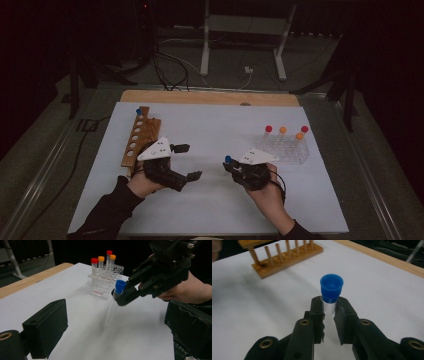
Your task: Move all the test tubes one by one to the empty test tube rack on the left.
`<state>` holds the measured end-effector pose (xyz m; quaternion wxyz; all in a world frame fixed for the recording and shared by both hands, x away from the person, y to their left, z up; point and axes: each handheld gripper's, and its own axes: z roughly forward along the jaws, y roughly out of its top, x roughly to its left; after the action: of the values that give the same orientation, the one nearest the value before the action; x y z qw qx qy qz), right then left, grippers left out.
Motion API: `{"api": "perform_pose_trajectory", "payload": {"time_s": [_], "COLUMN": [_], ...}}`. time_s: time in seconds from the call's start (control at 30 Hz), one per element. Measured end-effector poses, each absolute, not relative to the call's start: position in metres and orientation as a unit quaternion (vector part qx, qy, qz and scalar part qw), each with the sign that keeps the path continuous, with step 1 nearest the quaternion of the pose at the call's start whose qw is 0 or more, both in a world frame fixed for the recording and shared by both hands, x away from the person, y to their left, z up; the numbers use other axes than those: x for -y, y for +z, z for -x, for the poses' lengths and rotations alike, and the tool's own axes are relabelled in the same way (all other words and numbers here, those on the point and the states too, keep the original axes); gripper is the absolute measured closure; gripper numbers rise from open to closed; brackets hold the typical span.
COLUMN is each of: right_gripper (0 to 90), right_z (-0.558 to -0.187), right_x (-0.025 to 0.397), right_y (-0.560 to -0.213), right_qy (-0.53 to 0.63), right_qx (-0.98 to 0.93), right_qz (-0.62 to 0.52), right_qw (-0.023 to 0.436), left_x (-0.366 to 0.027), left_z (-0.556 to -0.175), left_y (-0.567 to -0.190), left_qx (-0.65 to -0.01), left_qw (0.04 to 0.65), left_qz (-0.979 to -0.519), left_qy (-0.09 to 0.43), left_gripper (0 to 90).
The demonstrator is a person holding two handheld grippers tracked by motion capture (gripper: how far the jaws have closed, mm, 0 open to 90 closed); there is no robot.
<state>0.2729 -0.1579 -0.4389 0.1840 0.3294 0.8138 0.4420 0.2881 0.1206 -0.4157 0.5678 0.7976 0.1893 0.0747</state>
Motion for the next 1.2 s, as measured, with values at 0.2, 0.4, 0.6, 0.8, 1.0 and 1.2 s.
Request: {"api": "perform_pose_trajectory", "payload": {"time_s": [0.2,0.4,0.6,0.8,1.0,1.2], "right_gripper": [77.0,77.0,77.0,77.0,77.0,77.0], "right_z": [-0.265,-0.262,-0.262,-0.261,-0.261,-0.262], "right_x": [0.149,0.144,0.141,0.141,0.141,0.142], "right_y": [-0.44,-0.44,-0.441,-0.441,-0.441,-0.441], "right_qy": [0.444,0.446,0.446,0.445,0.444,0.444], "right_qx": [-0.821,-0.825,-0.827,-0.828,-0.827,-0.827], "right_qz": [-0.313,-0.304,-0.3,-0.299,-0.3,-0.303], "right_qw": [0.173,0.168,0.164,0.165,0.167,0.165], "left_x": [-0.104,-0.09,-0.08,-0.075,-0.068,-0.066], "left_z": [-0.289,-0.292,-0.295,-0.3,-0.3,-0.299], "left_y": [-0.416,-0.422,-0.426,-0.428,-0.431,-0.43], "left_qx": [-0.177,-0.172,-0.165,-0.169,-0.156,-0.151], "left_qw": [0.566,0.559,0.556,0.558,0.544,0.536], "left_qz": [-0.802,-0.808,-0.812,-0.811,-0.823,-0.828], "left_qy": [0.071,0.069,0.062,0.048,0.057,0.066], "left_gripper": [17.2,32.0,47.4,58.3,66.5,75.9]}}
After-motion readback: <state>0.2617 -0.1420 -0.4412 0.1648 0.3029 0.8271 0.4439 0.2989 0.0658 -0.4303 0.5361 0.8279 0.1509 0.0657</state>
